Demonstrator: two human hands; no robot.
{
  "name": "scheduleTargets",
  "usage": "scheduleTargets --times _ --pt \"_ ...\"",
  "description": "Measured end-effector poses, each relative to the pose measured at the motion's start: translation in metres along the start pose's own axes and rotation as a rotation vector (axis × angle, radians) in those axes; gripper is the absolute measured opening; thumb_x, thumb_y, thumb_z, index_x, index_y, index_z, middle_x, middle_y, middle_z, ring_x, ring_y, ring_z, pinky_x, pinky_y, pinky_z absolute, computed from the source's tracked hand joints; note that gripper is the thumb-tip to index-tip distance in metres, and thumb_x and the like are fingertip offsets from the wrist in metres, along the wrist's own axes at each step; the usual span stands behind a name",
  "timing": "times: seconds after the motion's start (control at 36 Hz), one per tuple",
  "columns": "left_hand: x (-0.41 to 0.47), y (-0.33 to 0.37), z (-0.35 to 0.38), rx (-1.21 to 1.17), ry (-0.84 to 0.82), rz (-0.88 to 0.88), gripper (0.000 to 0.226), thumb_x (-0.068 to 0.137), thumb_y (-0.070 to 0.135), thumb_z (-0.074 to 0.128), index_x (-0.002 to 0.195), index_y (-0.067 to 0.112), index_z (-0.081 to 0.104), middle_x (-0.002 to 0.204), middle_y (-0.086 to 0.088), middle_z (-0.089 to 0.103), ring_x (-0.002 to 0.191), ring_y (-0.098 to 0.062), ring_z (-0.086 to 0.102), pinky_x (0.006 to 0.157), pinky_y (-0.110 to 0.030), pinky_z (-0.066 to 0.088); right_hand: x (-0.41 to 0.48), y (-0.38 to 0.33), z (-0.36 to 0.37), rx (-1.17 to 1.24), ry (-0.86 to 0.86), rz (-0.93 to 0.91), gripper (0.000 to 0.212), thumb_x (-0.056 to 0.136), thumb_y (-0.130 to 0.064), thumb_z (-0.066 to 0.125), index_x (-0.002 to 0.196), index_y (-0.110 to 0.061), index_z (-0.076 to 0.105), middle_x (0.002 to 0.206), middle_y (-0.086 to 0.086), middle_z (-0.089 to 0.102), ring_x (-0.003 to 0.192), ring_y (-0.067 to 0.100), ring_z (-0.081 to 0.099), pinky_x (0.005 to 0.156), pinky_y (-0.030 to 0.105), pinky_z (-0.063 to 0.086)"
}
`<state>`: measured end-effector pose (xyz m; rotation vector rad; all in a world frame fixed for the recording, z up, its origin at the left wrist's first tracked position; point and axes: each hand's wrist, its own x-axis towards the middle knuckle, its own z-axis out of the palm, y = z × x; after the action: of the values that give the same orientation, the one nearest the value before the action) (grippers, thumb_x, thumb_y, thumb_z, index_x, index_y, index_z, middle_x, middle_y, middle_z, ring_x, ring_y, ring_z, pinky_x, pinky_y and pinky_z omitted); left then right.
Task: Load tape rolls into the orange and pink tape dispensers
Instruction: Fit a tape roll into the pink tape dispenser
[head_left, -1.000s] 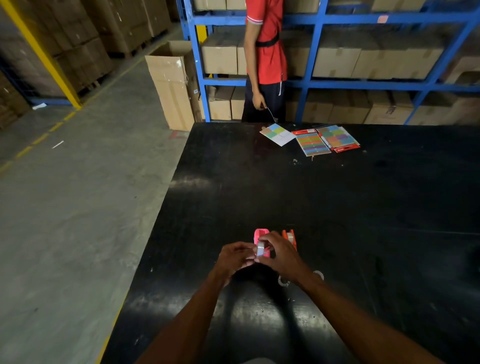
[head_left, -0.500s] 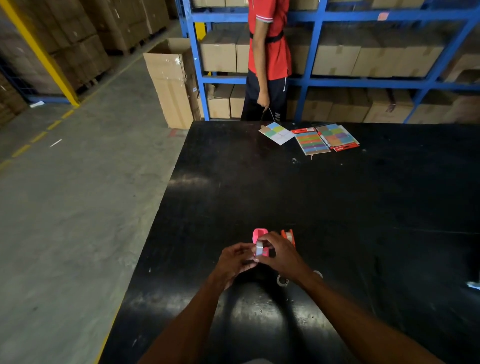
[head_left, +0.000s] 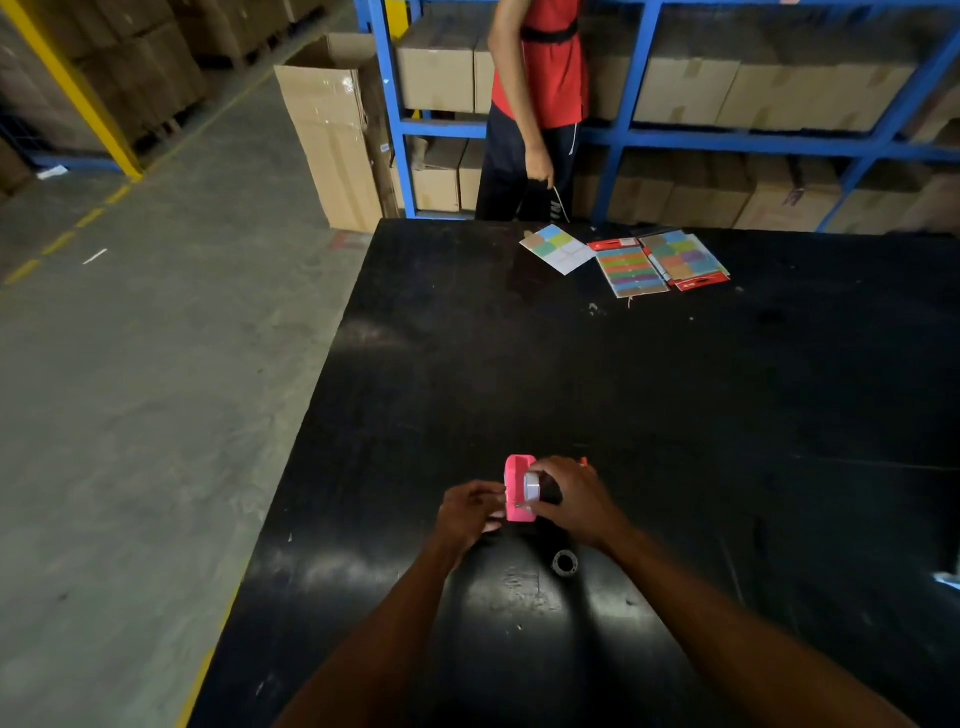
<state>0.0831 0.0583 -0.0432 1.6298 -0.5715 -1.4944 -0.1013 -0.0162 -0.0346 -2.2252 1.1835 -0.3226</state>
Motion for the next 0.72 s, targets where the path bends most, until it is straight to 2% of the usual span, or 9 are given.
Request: scheduleTargets --times 0.14,0.22,0.33,0.42,0.47,0.53,0.61,0.72 --pt "0.023 -0.001 -0.007 0.17 0.039 0.059 0.016 0.086 0.001 0.064 0.094 0.014 0.068 0.08 -0.005 0.069 0.065 -0.015 0.063 0.058 -0.024 0.053 0.019 0.005 -0.002 -0.084 -0.086 0.044 0.049 0.075 -0.049 0.071 0.118 -0.029 0.057 0.122 -0.007 0.061 0.113 0.014 0.052 0.096 0.038 0.035" --pt "0.038 0.001 -0.007 0.211 0.03 0.074 0.019 0.086 -0.001 0.063 0.101 0.01 0.066 0.079 -0.003 0.066 0.064 -0.014 0.061 0.052 -0.019 0.05 0.031 0.007 0.0 -0.121 -0.111 0.052 0.051 0.076 -0.05 0.07 0.121 -0.029 0.056 0.123 -0.007 0.061 0.113 0.016 0.051 0.092 0.036 0.032" --pt "0.06 0.001 -0.006 0.287 0.037 0.091 0.037 0.081 -0.001 0.07 0.114 0.012 0.062 0.085 -0.002 0.062 0.066 -0.013 0.059 0.048 -0.016 0.05 0.045 0.01 0.005 -0.15 -0.12 0.049 0.049 0.074 -0.051 0.068 0.118 -0.033 0.056 0.117 -0.009 0.06 0.111 0.016 0.051 0.091 0.038 0.034" --pt "0.076 -0.005 -0.006 0.361 0.008 0.128 0.051 0.079 0.002 0.073 0.125 0.017 0.057 0.102 -0.008 0.061 0.072 -0.015 0.059 0.058 -0.023 0.051 0.052 0.012 0.009 -0.178 -0.13 0.052 0.046 0.075 -0.051 0.067 0.115 -0.032 0.057 0.114 -0.007 0.057 0.108 0.017 0.049 0.09 0.038 0.033" --pt "0.084 -0.009 -0.005 0.433 -0.008 0.169 0.055 0.079 0.008 0.075 0.129 0.02 0.055 0.113 -0.011 0.059 0.083 -0.016 0.06 0.071 -0.031 0.053 0.056 0.013 0.011 -0.192 -0.136 0.058 0.045 0.075 -0.053 0.066 0.113 -0.031 0.058 0.113 -0.006 0.055 0.107 0.016 0.048 0.091 0.039 0.035" --pt "0.088 -0.009 -0.004 0.473 -0.027 0.191 0.06 0.079 0.01 0.076 0.134 0.018 0.054 0.116 -0.008 0.057 0.095 -0.017 0.059 0.079 -0.03 0.053 0.057 0.016 0.013 -0.211 -0.139 0.059 0.046 0.075 -0.057 0.065 0.112 -0.031 0.058 0.111 -0.005 0.054 0.105 0.016 0.048 0.09 0.039 0.037" --pt "0.095 -0.014 -0.003 0.464 -0.067 0.198 0.063 0.078 0.008 0.076 0.135 0.016 0.052 0.119 -0.008 0.058 0.105 -0.023 0.061 0.075 -0.02 0.053 0.058 0.02 0.018 -0.231 -0.133 0.049 0.046 0.074 -0.057 0.065 0.111 -0.029 0.06 0.108 -0.005 0.053 0.103 0.018 0.049 0.085 0.039 0.036" --pt "0.116 -0.036 -0.005 0.428 -0.077 0.141 0.064 0.071 0.025 0.076 0.131 0.027 0.055 0.122 -0.011 0.061 0.106 -0.029 0.065 0.076 -0.038 0.055 0.059 0.021 0.02 -0.253 -0.136 0.049 0.047 0.073 -0.059 0.064 0.11 -0.03 0.061 0.108 -0.005 0.052 0.102 0.017 0.049 0.086 0.04 0.038"
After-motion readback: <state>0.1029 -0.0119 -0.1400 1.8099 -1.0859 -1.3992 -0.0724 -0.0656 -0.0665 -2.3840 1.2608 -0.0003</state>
